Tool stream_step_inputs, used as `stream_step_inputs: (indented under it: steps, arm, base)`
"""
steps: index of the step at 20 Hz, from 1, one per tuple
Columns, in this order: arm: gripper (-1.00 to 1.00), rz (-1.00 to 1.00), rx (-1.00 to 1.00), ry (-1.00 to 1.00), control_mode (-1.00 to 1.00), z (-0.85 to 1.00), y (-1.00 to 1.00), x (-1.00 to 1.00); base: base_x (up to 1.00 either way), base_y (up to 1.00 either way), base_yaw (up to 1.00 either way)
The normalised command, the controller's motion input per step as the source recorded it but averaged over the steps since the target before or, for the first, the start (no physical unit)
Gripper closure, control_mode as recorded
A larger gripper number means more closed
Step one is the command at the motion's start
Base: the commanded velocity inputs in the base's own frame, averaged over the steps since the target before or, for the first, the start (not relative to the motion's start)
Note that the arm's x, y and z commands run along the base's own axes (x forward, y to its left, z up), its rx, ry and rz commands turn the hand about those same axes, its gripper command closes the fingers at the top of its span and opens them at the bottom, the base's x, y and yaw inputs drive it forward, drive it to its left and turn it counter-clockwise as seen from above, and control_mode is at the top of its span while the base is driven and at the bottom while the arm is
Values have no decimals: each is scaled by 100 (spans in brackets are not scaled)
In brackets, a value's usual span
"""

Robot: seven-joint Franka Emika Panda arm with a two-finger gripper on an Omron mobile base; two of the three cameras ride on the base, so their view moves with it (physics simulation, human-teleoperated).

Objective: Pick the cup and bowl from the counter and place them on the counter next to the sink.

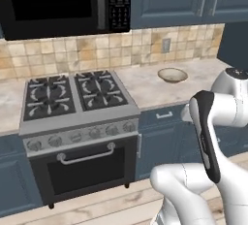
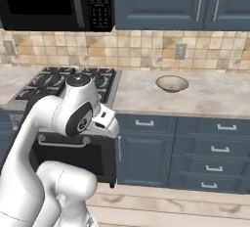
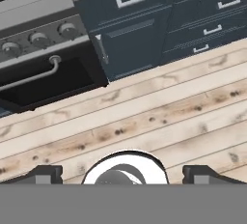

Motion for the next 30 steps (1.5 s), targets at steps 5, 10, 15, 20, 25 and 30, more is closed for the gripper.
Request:
stream_step_inputs:
  steps: [5,10,15,20,25,30]
  arm:
    - [-100,0,0,0,100,0,0,0]
    - [-100,0,0,0,100,0,0,0]
    - [-100,0,0,0,100,0,0,0]
    - [-100,0,0,0,100,0,0,0]
    - [-100,0,0,0,100,0,0,0]
    - [-100,0,0,0,100,0,0,0]
  base:
    - [67,-100,0]
    - [97,-97,9]
    - [80,-92,21]
    - [28,-30,9]
    - [0,0,0]
    - [0,0,0]
